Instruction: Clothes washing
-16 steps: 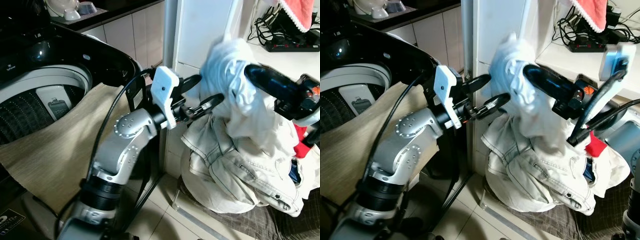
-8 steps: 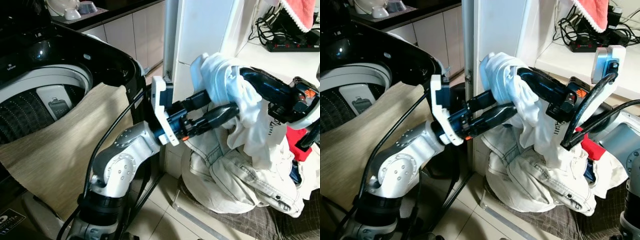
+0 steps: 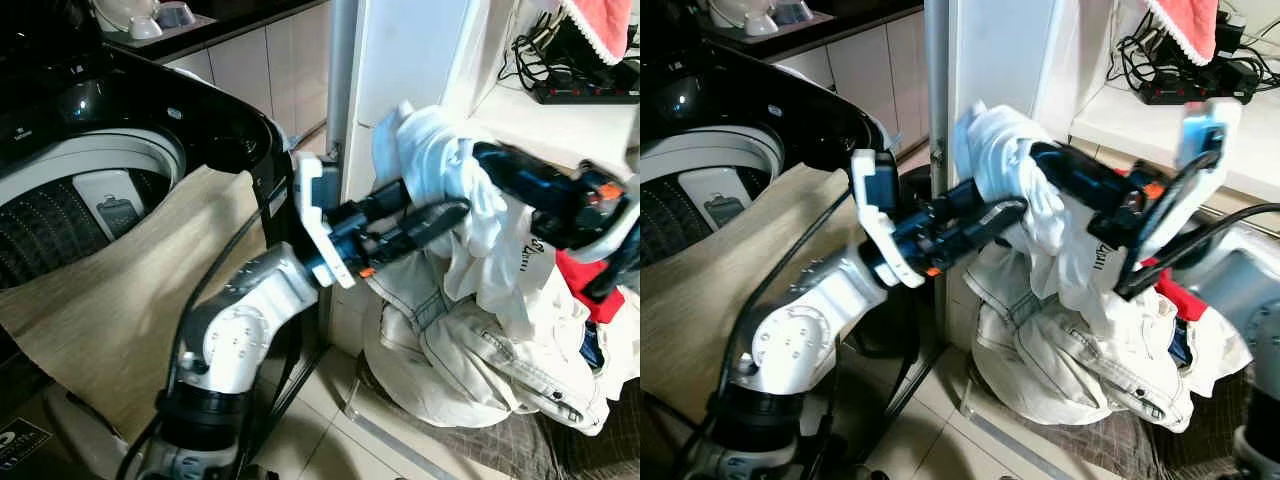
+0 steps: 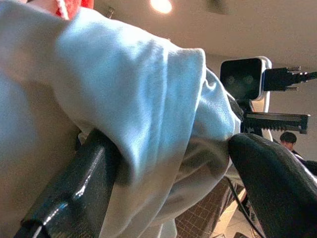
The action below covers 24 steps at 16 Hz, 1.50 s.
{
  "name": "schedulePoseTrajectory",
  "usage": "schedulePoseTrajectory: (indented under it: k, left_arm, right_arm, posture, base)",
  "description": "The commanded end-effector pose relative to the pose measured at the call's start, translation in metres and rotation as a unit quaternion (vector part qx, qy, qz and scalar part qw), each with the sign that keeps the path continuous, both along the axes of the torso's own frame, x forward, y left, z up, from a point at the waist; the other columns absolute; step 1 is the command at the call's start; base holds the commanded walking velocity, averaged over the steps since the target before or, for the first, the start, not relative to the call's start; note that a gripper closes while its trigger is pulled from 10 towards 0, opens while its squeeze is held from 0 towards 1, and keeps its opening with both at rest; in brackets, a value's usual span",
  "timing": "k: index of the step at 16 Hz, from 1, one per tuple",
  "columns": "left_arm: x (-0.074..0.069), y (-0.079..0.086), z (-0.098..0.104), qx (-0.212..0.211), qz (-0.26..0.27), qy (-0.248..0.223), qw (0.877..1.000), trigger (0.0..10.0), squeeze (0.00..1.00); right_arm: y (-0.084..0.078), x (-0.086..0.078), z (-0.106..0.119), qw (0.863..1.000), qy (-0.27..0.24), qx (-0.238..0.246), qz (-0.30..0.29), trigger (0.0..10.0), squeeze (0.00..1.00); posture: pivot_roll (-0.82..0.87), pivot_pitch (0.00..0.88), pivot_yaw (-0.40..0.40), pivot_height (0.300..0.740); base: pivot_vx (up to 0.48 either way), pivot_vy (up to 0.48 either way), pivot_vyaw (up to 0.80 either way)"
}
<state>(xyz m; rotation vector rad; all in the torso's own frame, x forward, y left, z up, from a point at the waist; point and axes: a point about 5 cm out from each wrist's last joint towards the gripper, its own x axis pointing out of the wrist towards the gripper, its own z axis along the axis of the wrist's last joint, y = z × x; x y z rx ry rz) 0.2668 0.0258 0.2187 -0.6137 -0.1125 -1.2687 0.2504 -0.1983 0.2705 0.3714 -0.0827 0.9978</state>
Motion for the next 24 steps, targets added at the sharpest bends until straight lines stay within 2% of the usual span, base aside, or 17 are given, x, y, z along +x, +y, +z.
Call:
schedulePoseTrajectory:
  k: [1,3,4,5,6,7,16,21,24]
  left_arm:
    - [0.0,-0.008,0.005,0.005,-0.009,-0.01,1.0,10.0,0.0]
    - [0.001,-0.014,0.001,0.047,0.009,-0.032,0.998,10.0,0.0]
    - [0.003,-0.015,0.0,0.051,0.018,-0.03,0.998,10.0,0.0]
    - [0.006,-0.014,-0.001,0.051,0.028,-0.025,0.998,7.1,0.0]
    - [0.006,-0.013,0.0,0.046,0.028,-0.025,0.998,2.2,0.0]
    - [0.007,-0.011,0.0,0.041,0.03,-0.022,0.998,0.0,0.0]
    - [0.01,-0.005,-0.001,0.044,0.039,-0.019,0.998,0.0,0.0]
    - [0.016,-0.006,0.0,0.062,0.065,-0.012,0.996,0.0,0.0]
    - [0.015,-0.004,-0.006,0.076,0.055,-0.008,0.996,0.0,0.0]
  right_arm:
    - [0.006,-0.003,0.002,1.0,-0.009,-0.013,0.005,0.0,0.0]
    - [0.014,-0.004,-0.002,1.0,-0.004,-0.022,0.013,0.0,0.0]
    - [0.017,-0.004,-0.004,1.0,-0.003,-0.024,0.016,0.0,0.0]
    - [0.02,-0.004,-0.004,1.0,-0.002,-0.025,0.018,0.0,0.0]
    - [0.02,-0.004,-0.004,1.0,-0.001,-0.024,0.018,0.0,0.0]
    - [0.02,-0.003,-0.005,1.0,-0.001,-0.023,0.017,0.0,0.0]
    - [0.02,0.001,-0.004,1.0,-0.003,-0.016,0.007,0.0,0.0]
    - [0.02,0.0,-0.005,1.0,-0.002,-0.02,0.006,0.0,0.0]
    - [0.02,0.001,-0.005,1.0,-0.002,-0.022,0.004,0.0,0.0]
  posture:
    - [-0.14,0.0,0.018,0.74]
    - [-0.14,0.0,0.018,0.74]
    - [-0.14,0.0,0.017,0.74]
    - [-0.14,0.0,0.017,0.74]
    - [-0.14,0.0,0.017,0.74]
    - [-0.14,0.0,0.017,0.74]
    - [-0.13,0.0,0.014,0.74]
    - [-0.13,0.0,0.015,0.74]
    - [-0.12,0.0,0.015,0.74]
  base:
    - [0.0,0.0,0.0]
    - [0.0,0.0,0.0]
    - [0.0,0.0,0.0]
    - [0.0,0.0,0.0]
    - [0.0,0.0,0.0]
    - [0.0,0.0,0.0]
    - [0.0,0.0,0.0]
    - [0.0,0.0,0.0]
    - [0.0,0.0,0.0]
